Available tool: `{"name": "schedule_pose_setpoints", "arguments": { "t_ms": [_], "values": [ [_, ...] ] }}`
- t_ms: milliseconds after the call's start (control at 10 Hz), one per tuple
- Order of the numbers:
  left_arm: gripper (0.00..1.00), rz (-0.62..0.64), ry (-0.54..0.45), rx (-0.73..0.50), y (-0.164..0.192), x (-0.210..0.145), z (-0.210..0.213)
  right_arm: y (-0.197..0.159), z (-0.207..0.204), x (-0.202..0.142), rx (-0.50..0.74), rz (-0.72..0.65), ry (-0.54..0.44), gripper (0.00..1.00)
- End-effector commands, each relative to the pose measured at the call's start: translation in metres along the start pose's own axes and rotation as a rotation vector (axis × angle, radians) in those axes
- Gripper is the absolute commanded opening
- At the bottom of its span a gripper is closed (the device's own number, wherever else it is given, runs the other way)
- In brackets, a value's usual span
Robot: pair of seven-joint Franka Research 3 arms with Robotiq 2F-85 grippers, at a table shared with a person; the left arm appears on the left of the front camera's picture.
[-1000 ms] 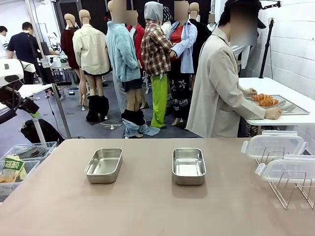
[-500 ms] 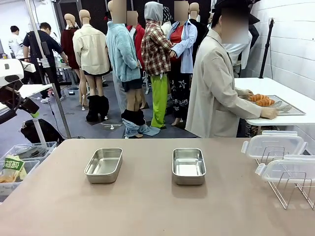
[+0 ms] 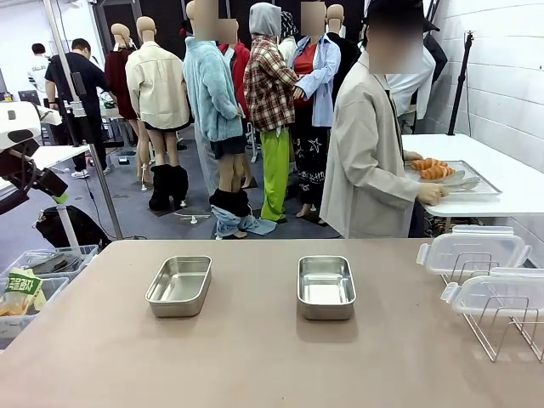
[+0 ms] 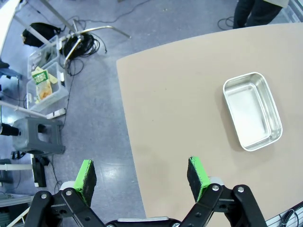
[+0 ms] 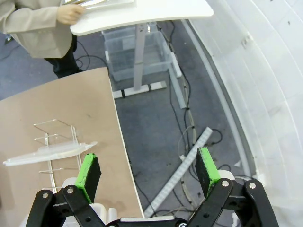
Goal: Place the bread in airtight containers.
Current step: Lift both Airtight Container.
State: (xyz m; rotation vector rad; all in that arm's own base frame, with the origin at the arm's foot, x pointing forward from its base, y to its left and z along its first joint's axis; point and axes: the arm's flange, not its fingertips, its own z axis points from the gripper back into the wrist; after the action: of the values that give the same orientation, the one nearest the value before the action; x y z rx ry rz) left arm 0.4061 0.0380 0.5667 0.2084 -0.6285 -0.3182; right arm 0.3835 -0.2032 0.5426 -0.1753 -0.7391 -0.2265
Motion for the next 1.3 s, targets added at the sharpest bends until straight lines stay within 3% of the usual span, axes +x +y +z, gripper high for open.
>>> {"name": "schedule_pose_setpoints", "arguments": {
  "t_ms": [0, 1200],
  "values": [
    [1.0, -0.005, 0.006, 0.016, 0.0019, 0.0007, -0.0008, -0.0003, -0.001, -0.0026, 0.0, 0.014, 0.004, 1.0],
    [1.0, -0.005, 0.006, 0.016, 0.0019, 0.0007, -0.0008, -0.0003, -0.001, -0.0026, 0.0, 0.014, 0.004, 1.0]
  ]
}}
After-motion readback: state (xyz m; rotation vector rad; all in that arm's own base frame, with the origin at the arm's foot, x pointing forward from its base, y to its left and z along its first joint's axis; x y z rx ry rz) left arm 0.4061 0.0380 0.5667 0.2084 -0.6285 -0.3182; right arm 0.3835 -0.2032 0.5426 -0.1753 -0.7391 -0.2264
